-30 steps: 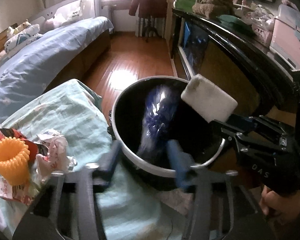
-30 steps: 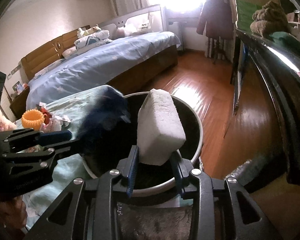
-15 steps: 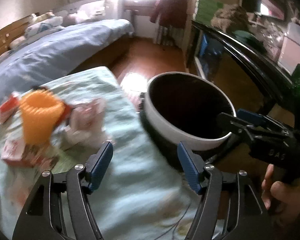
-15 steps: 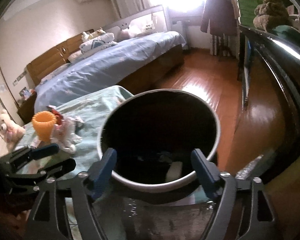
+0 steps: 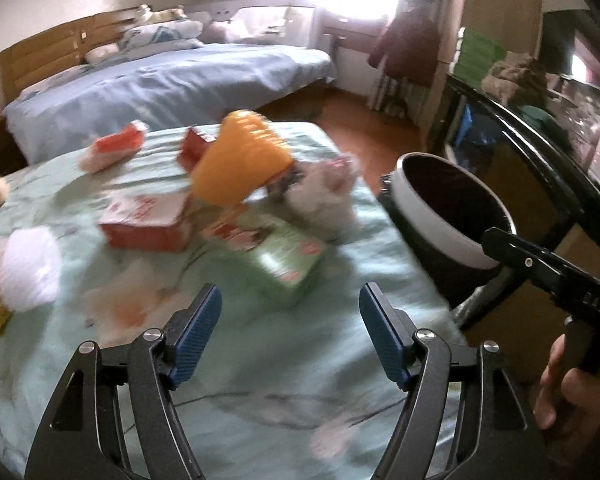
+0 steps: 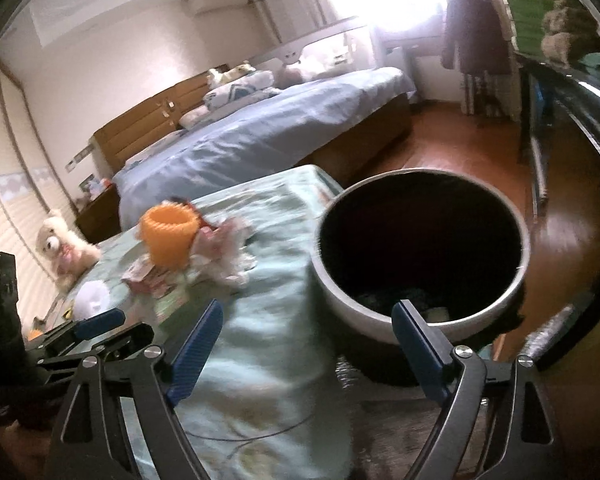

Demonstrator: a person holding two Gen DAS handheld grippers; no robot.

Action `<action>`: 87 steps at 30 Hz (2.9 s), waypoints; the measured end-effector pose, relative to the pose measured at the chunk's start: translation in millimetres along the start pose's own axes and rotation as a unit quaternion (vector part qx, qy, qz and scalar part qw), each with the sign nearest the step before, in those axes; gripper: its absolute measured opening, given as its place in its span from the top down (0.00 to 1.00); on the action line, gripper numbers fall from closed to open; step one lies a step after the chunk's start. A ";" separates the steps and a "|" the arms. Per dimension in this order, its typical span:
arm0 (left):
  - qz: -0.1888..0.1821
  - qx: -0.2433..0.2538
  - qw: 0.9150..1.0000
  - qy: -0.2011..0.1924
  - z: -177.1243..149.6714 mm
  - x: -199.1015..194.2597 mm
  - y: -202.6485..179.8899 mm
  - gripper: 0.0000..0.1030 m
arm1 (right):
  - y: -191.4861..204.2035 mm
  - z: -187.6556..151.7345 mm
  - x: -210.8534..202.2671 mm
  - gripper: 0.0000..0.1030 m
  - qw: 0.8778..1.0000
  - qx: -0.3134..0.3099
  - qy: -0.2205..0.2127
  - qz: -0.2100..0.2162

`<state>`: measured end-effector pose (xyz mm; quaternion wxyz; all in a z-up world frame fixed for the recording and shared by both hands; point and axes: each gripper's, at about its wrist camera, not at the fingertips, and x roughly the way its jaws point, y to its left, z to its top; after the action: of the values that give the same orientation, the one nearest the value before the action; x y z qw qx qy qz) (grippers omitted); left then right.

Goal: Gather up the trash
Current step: 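Carry both items over the black-and-white bin and open both grippers to drop them, then grasp the yellow snack wrapper with the left gripper while the right gripper grasps the white mesh sleeve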

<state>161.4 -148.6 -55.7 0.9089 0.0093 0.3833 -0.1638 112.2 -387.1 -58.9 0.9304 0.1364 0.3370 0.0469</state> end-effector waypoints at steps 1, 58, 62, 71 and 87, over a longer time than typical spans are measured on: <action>0.006 -0.004 1.000 -0.001 -2.8 -2.2 5.6 0.29 | 6.3 -1.7 2.1 0.15 1.000 -0.004 0.003 0.005; 0.141 -0.148 0.978 0.032 -44.2 -23.3 263.5 0.58 | 248.8 -36.2 126.7 0.34 0.966 -0.156 0.122 0.166; 0.124 -0.151 0.980 0.034 -47.3 -19.8 265.0 0.83 | 255.1 -35.5 131.3 0.36 0.966 -0.153 0.125 0.168; 0.118 -0.188 0.975 0.021 -65.6 -40.7 276.9 0.90 | 289.6 -34.2 148.4 0.37 0.958 -0.158 0.129 0.200; 0.091 -0.153 0.984 0.009 -58.9 -50.8 231.5 0.92 | 284.1 -43.3 134.1 0.91 0.954 -0.161 0.133 0.214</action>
<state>158.0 93.6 -86.8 0.9072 -0.0931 0.4099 -0.0196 188.9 -81.2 -92.1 0.8547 0.0467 0.4090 0.3161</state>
